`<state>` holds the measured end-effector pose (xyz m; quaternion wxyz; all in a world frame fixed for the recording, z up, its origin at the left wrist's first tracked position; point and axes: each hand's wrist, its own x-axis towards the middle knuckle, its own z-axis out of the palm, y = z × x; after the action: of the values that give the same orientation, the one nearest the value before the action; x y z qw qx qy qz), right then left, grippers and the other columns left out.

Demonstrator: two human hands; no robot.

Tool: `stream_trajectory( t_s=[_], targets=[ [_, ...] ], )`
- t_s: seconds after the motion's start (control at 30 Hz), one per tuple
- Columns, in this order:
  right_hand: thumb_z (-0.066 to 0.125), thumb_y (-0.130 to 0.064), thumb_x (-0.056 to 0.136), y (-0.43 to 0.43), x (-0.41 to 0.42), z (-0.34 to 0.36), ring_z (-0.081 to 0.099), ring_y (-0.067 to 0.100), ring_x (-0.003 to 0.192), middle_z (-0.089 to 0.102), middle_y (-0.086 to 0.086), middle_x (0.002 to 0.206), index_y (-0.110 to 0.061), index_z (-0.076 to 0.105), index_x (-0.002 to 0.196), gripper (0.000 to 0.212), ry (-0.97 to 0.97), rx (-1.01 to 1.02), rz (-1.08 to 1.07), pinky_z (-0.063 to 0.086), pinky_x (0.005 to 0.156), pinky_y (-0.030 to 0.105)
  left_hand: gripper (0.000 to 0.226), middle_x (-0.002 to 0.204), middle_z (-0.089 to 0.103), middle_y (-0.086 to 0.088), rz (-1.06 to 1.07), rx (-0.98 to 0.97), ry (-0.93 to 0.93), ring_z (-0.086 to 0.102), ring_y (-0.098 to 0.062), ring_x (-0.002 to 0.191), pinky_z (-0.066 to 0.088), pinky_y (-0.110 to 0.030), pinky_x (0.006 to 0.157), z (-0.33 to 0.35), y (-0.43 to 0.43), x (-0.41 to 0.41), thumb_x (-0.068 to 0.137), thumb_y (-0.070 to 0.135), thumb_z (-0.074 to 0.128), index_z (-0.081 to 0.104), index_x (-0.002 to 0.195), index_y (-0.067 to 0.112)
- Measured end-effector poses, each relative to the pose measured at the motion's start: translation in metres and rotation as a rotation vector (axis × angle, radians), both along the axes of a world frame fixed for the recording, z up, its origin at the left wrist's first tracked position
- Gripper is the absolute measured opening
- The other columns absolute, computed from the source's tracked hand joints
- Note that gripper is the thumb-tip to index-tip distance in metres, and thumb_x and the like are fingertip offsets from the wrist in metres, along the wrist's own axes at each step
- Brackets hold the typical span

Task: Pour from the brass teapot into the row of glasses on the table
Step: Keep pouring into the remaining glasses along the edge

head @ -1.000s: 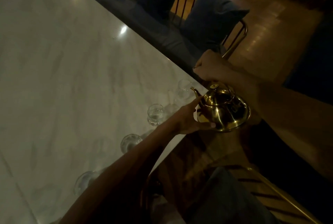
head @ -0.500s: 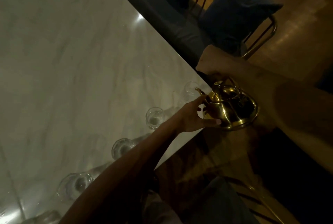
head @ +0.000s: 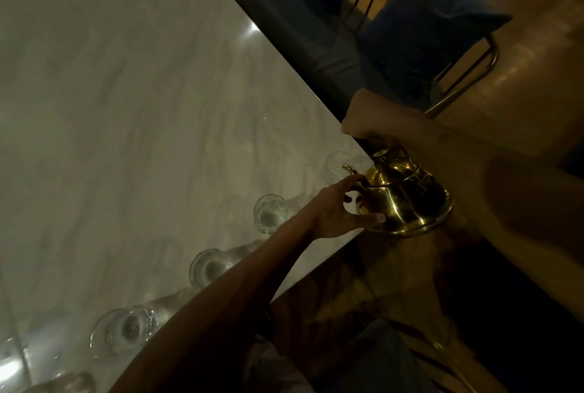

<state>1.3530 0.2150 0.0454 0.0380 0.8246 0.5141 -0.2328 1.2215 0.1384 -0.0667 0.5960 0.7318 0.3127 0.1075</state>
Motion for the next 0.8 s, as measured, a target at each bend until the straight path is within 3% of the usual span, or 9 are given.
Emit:
stream_trajectory(
  t_s=[0.13, 0.33, 0.5, 0.67, 0.8],
  targets=[
    [0.057, -0.012, 0.094, -0.001, 0.001, 0.000, 0.050, 0.017, 0.059, 0.050, 0.006, 0.067, -0.009, 0.054, 0.076, 0.019, 0.024, -0.008, 0.008, 0.040, 0.052, 0.026, 0.081, 0.149, 0.050, 0.000, -0.001, -0.006, -0.006, 0.051, -0.016, 0.131, 0.044, -0.022, 0.099, -0.001, -0.002, 0.002, 0.084, 0.040, 0.079, 0.038, 0.152, 0.022],
    [0.056, -0.013, 0.095, 0.000, -0.003, 0.002, 0.049, 0.017, 0.059, 0.050, 0.006, 0.068, -0.009, 0.054, 0.079, 0.016, -0.009, -0.012, 0.040, 0.040, 0.052, 0.026, 0.083, 0.149, 0.049, 0.002, 0.009, -0.008, -0.022, 0.049, -0.013, 0.134, 0.047, -0.034, 0.107, 0.000, -0.003, 0.005, 0.083, 0.043, 0.079, 0.037, 0.151, 0.024],
    [0.056, -0.013, 0.094, 0.003, -0.008, 0.006, 0.048, 0.016, 0.057, 0.049, 0.005, 0.068, -0.009, 0.052, 0.077, 0.018, -0.063, -0.024, 0.064, 0.037, 0.050, 0.026, 0.079, 0.148, 0.049, 0.005, 0.047, -0.006, -0.084, 0.047, -0.009, 0.133, 0.045, -0.031, 0.107, 0.006, -0.006, 0.004, 0.085, 0.034, 0.079, 0.035, 0.151, 0.027],
    [0.056, -0.010, 0.093, 0.001, -0.013, 0.008, 0.053, 0.017, 0.065, 0.056, 0.008, 0.080, -0.005, 0.060, 0.096, 0.008, -0.087, -0.052, 0.094, 0.039, 0.051, 0.025, 0.080, 0.147, 0.049, 0.009, 0.040, -0.018, -0.110, 0.046, -0.007, 0.133, 0.044, -0.031, 0.108, 0.008, -0.008, 0.006, 0.085, 0.034, 0.079, 0.035, 0.153, 0.030],
    [0.054, -0.010, 0.095, -0.003, -0.013, 0.010, 0.048, 0.014, 0.059, 0.050, 0.003, 0.073, -0.008, 0.056, 0.089, 0.006, -0.085, -0.052, 0.111, 0.037, 0.050, 0.024, 0.082, 0.149, 0.050, 0.007, 0.026, -0.011, -0.110, 0.046, -0.009, 0.136, 0.044, -0.034, 0.110, 0.008, -0.011, 0.009, 0.086, 0.037, 0.078, 0.033, 0.154, 0.033]
  ],
)
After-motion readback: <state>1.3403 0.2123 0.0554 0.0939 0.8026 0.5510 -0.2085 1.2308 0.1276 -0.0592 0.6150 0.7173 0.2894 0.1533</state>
